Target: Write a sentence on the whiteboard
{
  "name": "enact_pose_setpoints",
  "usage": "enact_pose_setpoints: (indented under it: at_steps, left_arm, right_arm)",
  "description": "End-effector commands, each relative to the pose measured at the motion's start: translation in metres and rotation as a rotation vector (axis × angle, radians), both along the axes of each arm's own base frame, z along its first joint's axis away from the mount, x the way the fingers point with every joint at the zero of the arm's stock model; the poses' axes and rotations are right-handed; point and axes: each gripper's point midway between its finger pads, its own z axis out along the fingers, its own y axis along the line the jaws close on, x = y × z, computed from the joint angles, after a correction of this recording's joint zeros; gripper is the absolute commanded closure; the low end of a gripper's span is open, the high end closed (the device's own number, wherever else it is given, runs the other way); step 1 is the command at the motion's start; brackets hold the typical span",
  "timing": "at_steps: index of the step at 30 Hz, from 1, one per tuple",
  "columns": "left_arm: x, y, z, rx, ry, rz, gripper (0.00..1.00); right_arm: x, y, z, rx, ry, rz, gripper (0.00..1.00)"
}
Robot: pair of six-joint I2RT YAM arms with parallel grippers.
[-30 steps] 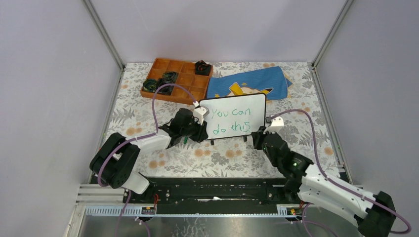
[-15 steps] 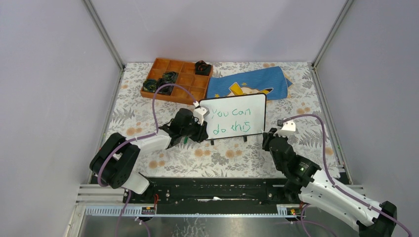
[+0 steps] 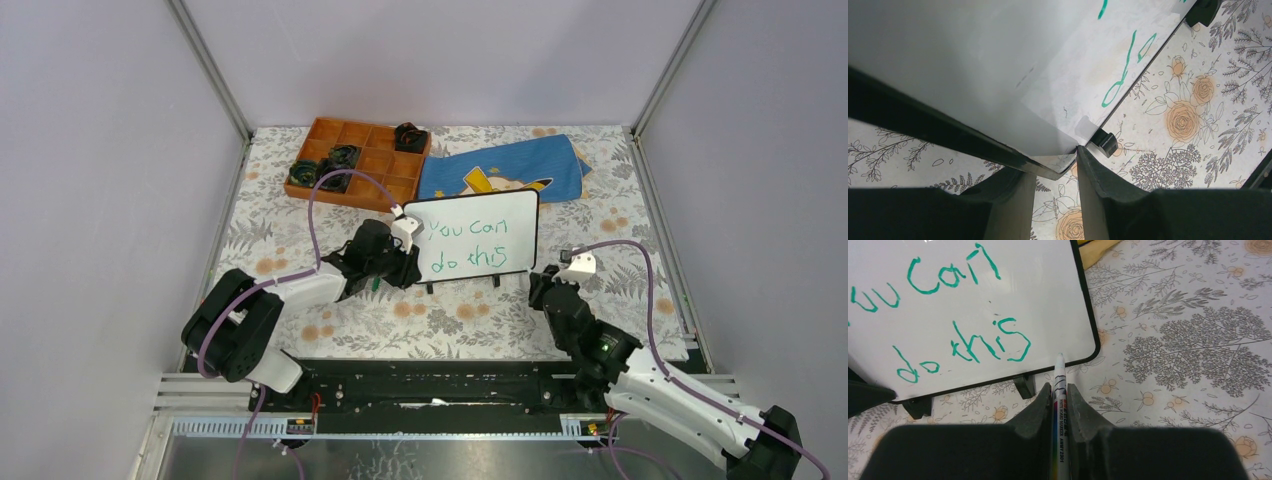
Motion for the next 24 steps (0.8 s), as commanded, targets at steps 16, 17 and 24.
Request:
enact_pose_setpoints:
  at_steps: [16, 17, 24]
  left_arm:
    - [0.001, 0.002, 0.002, 0.017, -0.02, 0.011, 0.6]
    - [0.002, 0.002, 0.002, 0.017, -0.02, 0.011, 0.6]
    - [0.001, 0.002, 0.001, 0.02, -0.016, 0.008, 0.6]
  right_arm:
    - [0.006, 0.021, 0.011, 0.036, -0.058, 0.094, 1.0]
    - [0.007, 0.021, 0.011, 0.037, -0.06, 0.097, 1.0]
    - [0.007, 0.026, 0.01, 0.034, -0.055, 0.117, 1.0]
